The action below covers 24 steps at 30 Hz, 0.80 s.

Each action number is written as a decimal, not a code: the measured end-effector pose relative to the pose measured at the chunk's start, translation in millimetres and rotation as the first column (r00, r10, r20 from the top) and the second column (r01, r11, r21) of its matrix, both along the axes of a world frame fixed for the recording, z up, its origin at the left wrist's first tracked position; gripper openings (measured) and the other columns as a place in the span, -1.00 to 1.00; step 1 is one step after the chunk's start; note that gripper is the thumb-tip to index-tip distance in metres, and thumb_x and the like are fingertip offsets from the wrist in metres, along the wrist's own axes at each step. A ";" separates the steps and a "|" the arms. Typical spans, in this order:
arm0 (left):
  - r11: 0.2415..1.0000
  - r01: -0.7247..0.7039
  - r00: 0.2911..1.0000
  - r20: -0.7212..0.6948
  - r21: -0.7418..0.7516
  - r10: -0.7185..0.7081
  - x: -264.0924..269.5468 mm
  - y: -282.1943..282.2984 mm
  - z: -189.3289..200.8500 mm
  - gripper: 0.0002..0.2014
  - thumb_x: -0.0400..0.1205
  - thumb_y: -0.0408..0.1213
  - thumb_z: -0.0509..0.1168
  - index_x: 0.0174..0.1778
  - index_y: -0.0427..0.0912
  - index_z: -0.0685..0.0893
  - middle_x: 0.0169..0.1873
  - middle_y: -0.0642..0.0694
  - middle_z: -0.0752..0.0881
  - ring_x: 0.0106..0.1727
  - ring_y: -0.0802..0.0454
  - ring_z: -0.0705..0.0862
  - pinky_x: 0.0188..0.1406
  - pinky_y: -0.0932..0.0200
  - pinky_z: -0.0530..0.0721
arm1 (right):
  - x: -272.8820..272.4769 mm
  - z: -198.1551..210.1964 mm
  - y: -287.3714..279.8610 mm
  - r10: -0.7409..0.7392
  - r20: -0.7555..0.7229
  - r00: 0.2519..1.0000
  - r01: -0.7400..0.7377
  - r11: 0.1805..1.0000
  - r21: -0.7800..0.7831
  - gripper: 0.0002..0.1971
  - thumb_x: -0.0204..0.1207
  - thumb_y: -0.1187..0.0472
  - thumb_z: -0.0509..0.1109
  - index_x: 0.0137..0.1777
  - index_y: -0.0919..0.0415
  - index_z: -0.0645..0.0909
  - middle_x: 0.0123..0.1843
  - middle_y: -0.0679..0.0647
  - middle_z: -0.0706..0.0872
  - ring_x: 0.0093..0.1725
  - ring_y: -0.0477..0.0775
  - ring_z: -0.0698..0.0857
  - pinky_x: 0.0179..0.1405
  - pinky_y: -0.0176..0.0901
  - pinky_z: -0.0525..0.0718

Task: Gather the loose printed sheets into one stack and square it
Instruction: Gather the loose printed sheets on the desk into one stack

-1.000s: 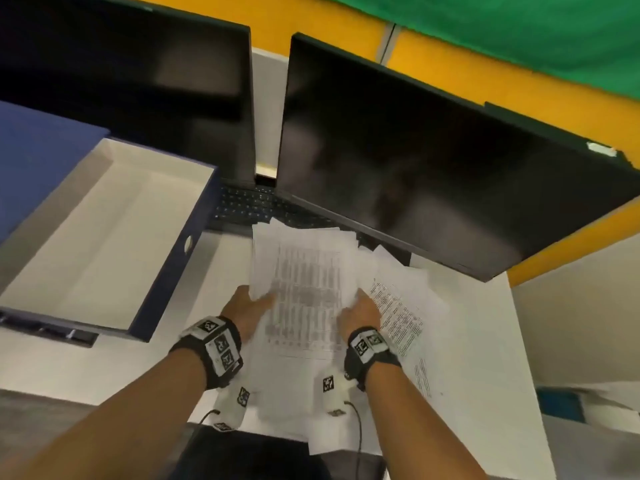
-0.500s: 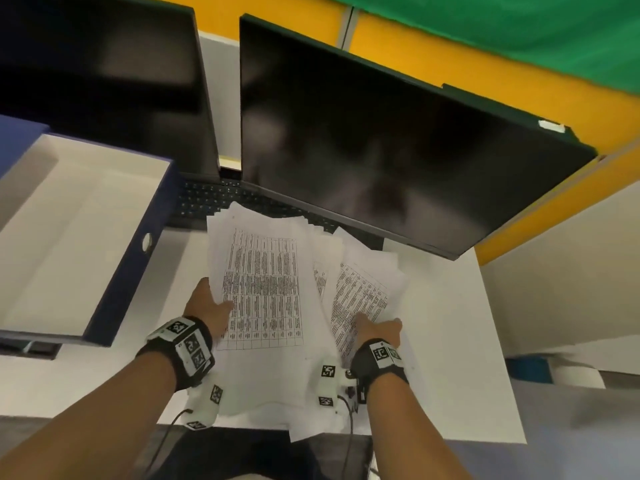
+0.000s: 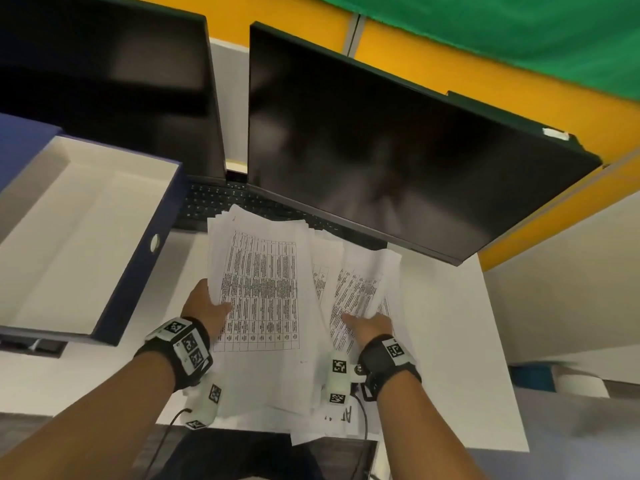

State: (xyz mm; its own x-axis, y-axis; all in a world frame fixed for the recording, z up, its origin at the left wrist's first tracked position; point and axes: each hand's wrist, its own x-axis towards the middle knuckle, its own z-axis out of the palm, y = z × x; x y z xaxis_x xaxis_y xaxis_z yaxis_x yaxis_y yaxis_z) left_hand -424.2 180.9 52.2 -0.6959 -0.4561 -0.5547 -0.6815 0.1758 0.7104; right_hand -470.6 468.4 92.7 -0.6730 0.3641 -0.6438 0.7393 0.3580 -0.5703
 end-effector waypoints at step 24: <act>0.976 0.022 1.000 -0.005 0.218 -0.022 -9.0 -0.7 17.6 -0.61 0.64 -0.04 0.33 0.31 -0.17 0.66 0.16 -0.18 0.76 0.10 -0.18 0.73 0.14 -0.01 0.70 | -23.4 129.7 -4.1 -0.094 -0.573 0.814 -0.136 0.929 -0.345 -0.58 0.39 0.47 0.57 0.22 0.12 0.70 0.14 0.01 0.81 0.10 0.04 0.79 0.16 0.00 0.70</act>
State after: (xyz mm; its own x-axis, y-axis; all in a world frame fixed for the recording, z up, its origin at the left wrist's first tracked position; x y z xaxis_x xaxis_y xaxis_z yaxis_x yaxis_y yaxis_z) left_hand -433.2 180.2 69.8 -0.7059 -0.3090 -0.6374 -0.6774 0.0314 0.7349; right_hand -494.0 464.3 222.4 -0.9609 0.1705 -0.2182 0.2308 0.0580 -0.9713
